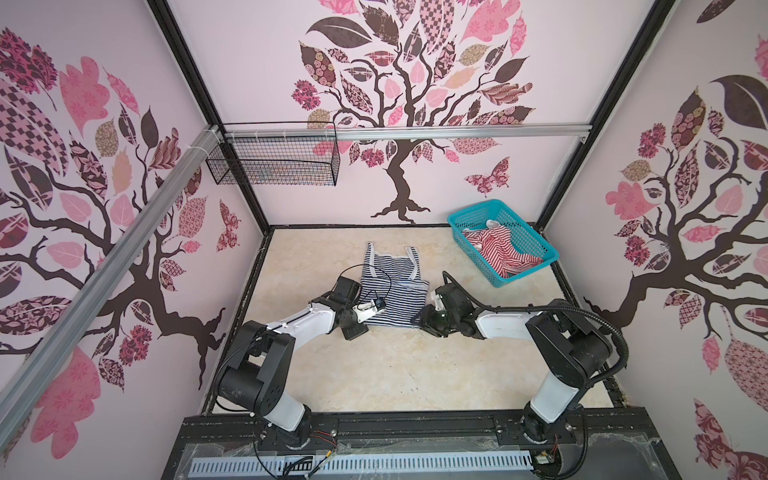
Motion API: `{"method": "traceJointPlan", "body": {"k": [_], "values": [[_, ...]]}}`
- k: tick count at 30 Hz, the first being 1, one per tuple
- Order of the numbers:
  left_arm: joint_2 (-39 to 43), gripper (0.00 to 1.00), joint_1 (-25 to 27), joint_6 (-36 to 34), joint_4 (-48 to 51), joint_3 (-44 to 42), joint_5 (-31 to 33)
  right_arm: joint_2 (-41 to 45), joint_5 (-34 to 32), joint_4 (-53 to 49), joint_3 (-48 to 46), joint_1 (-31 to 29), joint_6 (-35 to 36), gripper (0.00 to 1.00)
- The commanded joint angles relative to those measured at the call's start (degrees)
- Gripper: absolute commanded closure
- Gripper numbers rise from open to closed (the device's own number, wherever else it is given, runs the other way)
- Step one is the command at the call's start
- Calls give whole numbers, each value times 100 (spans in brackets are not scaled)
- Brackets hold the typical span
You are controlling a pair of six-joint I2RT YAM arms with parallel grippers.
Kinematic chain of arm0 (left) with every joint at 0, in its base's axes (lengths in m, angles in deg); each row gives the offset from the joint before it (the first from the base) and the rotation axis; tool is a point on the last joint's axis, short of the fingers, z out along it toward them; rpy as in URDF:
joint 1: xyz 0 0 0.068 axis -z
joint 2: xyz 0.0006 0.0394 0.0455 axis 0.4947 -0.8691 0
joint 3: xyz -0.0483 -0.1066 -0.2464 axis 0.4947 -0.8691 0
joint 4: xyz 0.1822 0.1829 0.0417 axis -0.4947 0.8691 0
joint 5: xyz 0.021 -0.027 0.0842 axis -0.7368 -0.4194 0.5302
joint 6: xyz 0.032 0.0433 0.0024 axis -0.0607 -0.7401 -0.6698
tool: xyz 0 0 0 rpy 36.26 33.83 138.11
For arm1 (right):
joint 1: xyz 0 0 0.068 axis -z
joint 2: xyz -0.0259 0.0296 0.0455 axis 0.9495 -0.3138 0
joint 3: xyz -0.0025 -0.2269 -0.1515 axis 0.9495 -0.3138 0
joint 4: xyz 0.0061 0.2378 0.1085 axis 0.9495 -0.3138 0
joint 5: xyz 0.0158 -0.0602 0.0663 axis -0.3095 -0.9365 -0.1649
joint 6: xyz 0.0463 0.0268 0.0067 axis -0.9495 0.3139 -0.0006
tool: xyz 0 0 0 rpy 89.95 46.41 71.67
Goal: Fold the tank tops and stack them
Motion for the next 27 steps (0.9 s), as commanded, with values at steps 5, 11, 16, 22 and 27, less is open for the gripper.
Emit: {"method": "traceJointPlan", "body": {"k": [5,11,16,22,27], "values": [[-115,44,11,-486,-424,-197,235,85,-115,-156,-64,-42,-80,50],[-247,53,15,-757,-405,-164,270,406,-355,-319,-283,-82,-208,48],[-398,78,31,-871,-201,-39,303,353,-481,-351,-340,-113,-324,48],[-268,91,67,-954,-11,-97,229,170,-394,-81,-452,-138,-523,46],[-61,97,142,-924,154,-161,103,-42,-414,32,-360,-147,-607,44]]}}
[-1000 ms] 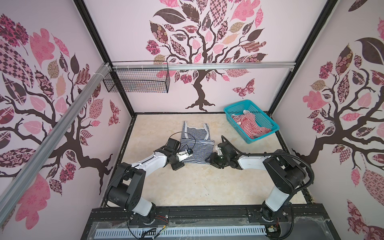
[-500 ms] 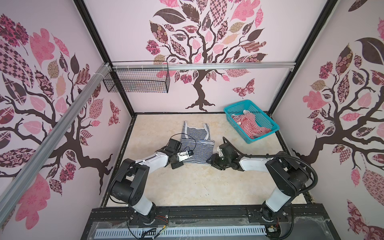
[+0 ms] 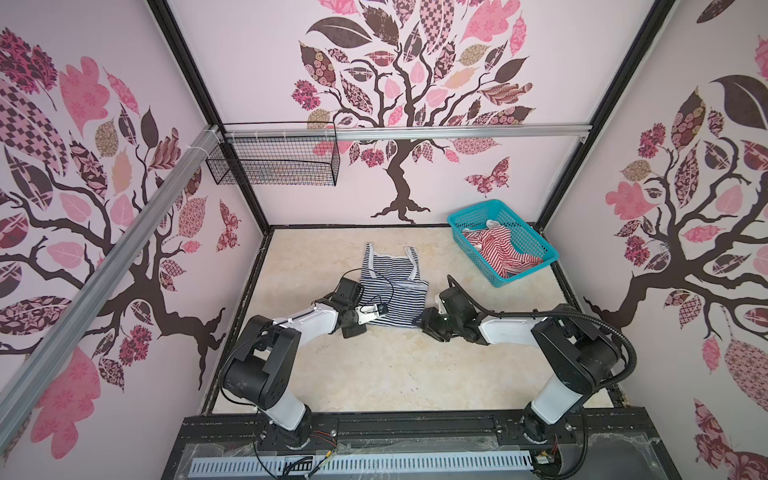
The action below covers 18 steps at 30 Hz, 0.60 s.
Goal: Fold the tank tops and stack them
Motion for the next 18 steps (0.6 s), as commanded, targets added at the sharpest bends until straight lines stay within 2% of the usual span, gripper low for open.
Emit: {"method": "traceJointPlan", "body": {"k": [1,6,9,13,15,18], "values": [[140,97,93,-10,474,-97,-135,-349,-69,-127,23,-46,-107,45],[299,98,134,93,577,-105,-210,-697,83,64,219,-42,-180,50],[326,99,137,129,645,-82,-210,-709,132,101,216,-49,-165,67],[405,100,150,147,952,3,-346,-176,-24,-101,2,-49,3,89],[438,100,190,170,1289,107,-498,101,-44,-259,-65,-49,91,96],[382,100,291,142,2398,508,-1003,403,88,-436,-167,-57,151,99]]}}
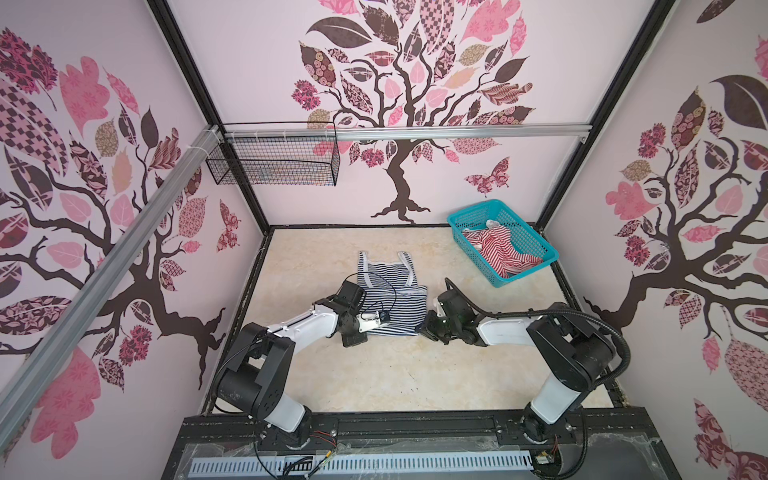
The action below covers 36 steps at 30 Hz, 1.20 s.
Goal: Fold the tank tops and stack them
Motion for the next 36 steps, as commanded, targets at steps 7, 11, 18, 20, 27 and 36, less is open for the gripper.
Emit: {"method": "traceJointPlan", "body": {"k": [7,11,18,20,27,36], "values": [[791,100,1189,289,2172,289,-1038,1461,65,-1649,-341,-78,482,100],[1120,100,1931,674,2685,409,-1564,2371,41,-2655,-454,-158,572,100],[1299,100,2394,1200,3049,783,-2550,3684,-197,-4152,-313,-168,591,100],[1333,100,2397,1234,3147,899,-2724,3713,-109,-4306,-103,-168,609,99],[1752,100,1939,1333,2974,833,-3118,3106,-160,-4292,871,-168,705,99],[1248,100,52,247,3564,1464,-3803,1358,59,-3555,2263,-170,850,97]]}}
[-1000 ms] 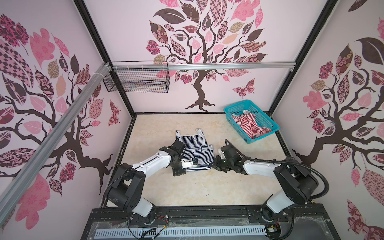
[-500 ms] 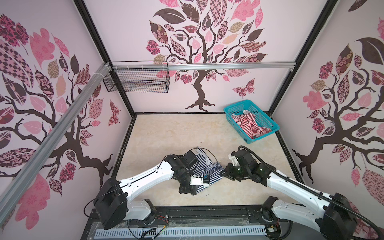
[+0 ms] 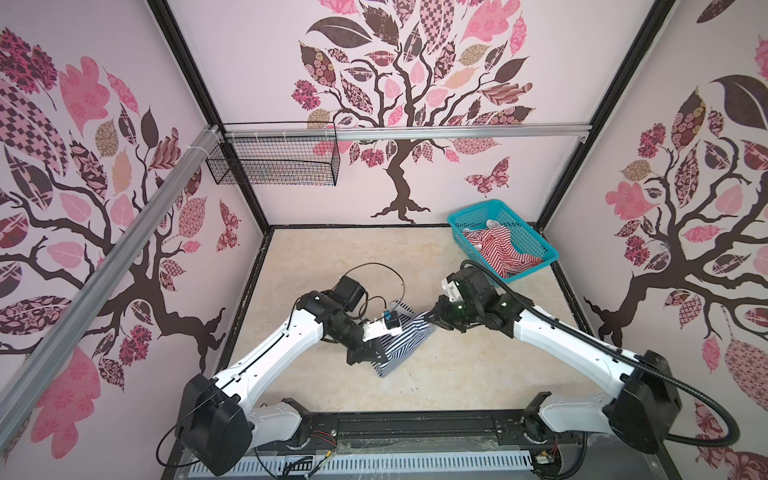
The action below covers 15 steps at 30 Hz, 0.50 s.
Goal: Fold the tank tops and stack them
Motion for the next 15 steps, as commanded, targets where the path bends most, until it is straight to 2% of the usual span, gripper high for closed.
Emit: {"method": "traceJointPlan", "body": {"k": [1,5,10,12,15], "values": [[-451,100,-575,-736,338,236,-433,-753,87,314,562,15,154,96],[-1468,100,-1393,-1443,522,457,-483,-1826,273,618,1197,25,213,94],[-3041,100,-2375,-2174,1162,1325,-775,-3116,387,788,2136,33,197,93],[-3495,100,-2565,-2389,1382,1609,-752,-3499,374,707,2459,42,225,91],[-3882,99,-2657,-2286,1293,1751,-547,-3947,411,662,2823,42,252,89]]}}
